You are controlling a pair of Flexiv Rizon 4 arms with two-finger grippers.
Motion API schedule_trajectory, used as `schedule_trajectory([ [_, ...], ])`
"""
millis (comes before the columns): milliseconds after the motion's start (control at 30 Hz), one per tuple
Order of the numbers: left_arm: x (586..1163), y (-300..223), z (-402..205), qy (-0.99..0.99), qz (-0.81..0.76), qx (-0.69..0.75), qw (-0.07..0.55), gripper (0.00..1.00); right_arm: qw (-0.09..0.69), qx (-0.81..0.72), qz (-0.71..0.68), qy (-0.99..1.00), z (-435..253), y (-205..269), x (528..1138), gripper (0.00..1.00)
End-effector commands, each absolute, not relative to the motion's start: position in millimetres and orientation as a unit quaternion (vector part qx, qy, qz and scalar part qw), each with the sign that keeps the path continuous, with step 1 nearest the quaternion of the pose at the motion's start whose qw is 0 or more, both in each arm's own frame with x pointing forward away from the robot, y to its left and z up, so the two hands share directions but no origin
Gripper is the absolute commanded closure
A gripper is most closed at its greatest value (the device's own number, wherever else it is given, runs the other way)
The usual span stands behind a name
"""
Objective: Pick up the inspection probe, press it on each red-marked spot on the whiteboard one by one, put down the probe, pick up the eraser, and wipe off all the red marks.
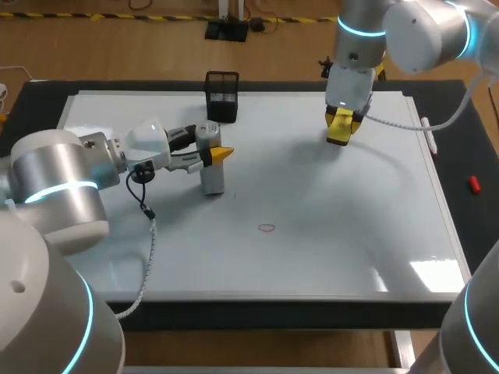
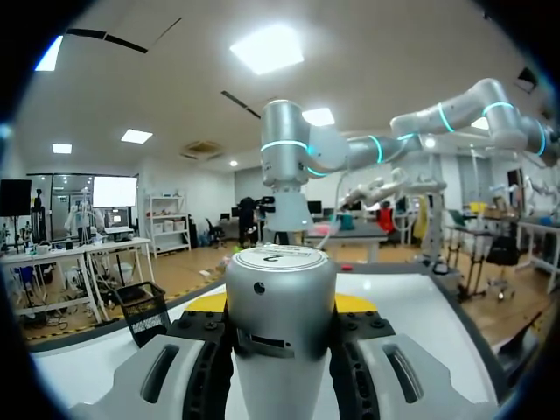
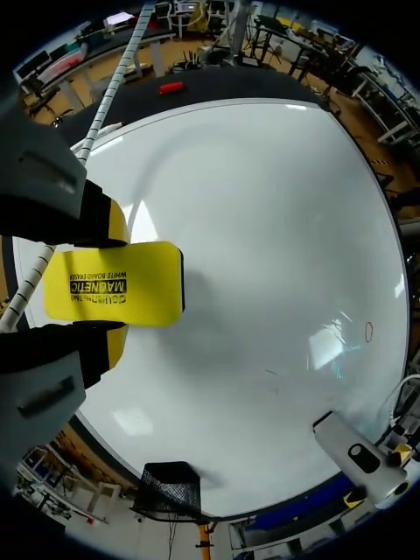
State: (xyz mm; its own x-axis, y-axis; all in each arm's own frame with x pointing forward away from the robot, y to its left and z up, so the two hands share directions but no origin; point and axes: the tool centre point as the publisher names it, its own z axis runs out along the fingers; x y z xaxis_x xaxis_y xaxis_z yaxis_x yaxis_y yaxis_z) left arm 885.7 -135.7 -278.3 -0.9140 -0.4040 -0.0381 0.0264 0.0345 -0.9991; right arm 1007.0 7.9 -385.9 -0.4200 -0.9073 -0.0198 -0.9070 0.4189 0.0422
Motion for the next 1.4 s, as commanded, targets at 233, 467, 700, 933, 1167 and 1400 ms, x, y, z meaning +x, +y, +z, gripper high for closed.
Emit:
schedule_trajectory([
  [233,887,-136,-284,0.702,-0.680,-0.138,0.158,1.00,0.004,0.539,-0.022,-0.842,-385,7,1008,1.00],
  [467,888,-132,-280,0.702,-0.679,-0.141,0.161,1.00,0.004,0.539,-0.022,-0.842,-385,7,1008,1.00],
  [700,894,-118,-266,0.700,-0.677,-0.154,0.166,1.00,0.004,0.539,-0.022,-0.842,-385,7,1008,1.00],
  [933,901,-94,-251,0.693,-0.680,-0.164,0.177,1.00,0.004,0.539,-0.022,-0.842,-385,7,1008,1.00],
  [1167,912,-62,-243,0.690,-0.672,-0.185,0.194,1.00,0.004,0.539,-0.022,-0.842,-385,7,1008,1.00],
  [1400,921,-27,-243,0.691,-0.658,-0.210,0.212,1.00,0.004,0.539,-0.022,-0.842,-385,7,1008,1.00],
])
